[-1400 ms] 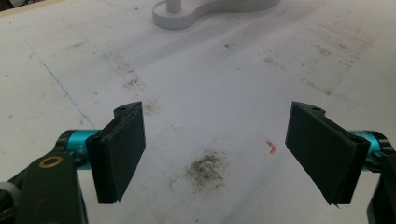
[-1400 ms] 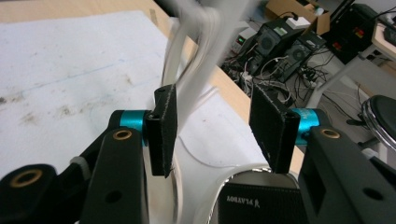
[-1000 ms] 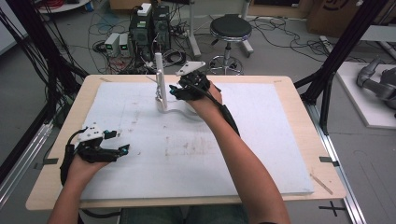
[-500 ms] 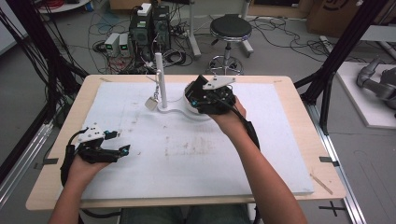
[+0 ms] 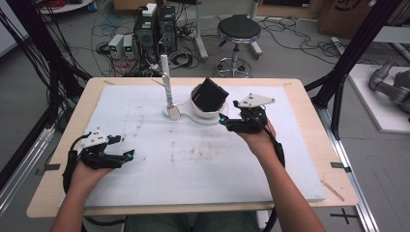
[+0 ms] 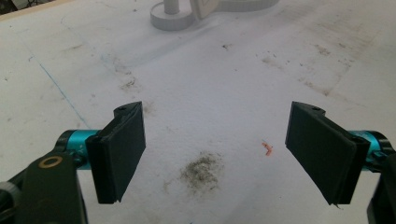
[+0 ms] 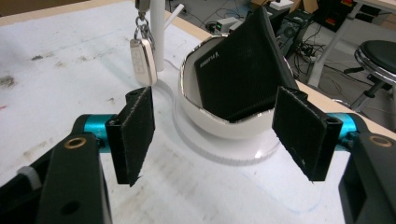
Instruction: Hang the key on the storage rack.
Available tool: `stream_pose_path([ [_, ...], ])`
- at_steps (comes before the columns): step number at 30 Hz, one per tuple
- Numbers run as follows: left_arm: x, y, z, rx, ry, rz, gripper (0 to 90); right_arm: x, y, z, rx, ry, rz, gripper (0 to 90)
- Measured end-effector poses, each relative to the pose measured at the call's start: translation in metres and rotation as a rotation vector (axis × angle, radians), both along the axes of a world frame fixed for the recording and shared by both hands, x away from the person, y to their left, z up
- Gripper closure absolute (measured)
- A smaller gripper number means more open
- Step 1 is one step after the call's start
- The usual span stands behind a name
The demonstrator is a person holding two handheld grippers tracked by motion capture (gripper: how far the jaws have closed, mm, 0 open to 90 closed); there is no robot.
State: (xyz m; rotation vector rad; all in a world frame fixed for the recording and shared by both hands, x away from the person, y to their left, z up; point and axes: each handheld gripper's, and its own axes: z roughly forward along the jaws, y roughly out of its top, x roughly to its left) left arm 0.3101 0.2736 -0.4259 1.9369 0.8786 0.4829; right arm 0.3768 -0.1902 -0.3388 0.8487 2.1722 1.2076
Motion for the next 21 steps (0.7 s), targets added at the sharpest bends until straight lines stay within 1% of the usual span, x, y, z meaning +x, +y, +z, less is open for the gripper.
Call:
stream_pose_path([
  [5,0.0,-0.001,0.0,0.001,0.0,-0.002,20.1,-0.014,-0.013,-0.007,0.01,-0.007,0.008,27.9],
  [7,0.0,-0.002,0.0,-0.001,0.001,-0.004,20.1,-0.02,-0.018,-0.011,0.022,-0.009,0.005,27.0],
  [9,0.0,-0.002,0.0,-0.001,0.0,-0.004,20.1,-0.025,-0.023,-0.015,0.035,-0.004,0.011,25.8],
  [14,-0.001,-0.004,0.001,-0.005,-0.004,-0.01,20.1,-0.034,-0.03,-0.032,0.024,0.014,0.019,23.2],
  [15,0.0,-0.005,0.001,-0.006,-0.005,-0.014,20.1,-0.035,-0.031,-0.036,0.024,0.021,0.016,21.7],
  [17,0.0,-0.006,0.001,-0.009,-0.007,-0.016,20.1,-0.037,-0.034,-0.042,0.028,0.034,0.016,21.5],
  [21,0.002,-0.009,0.001,-0.011,-0.005,-0.028,20.1,-0.042,-0.039,-0.051,0.048,0.036,0.02,21.5],
])
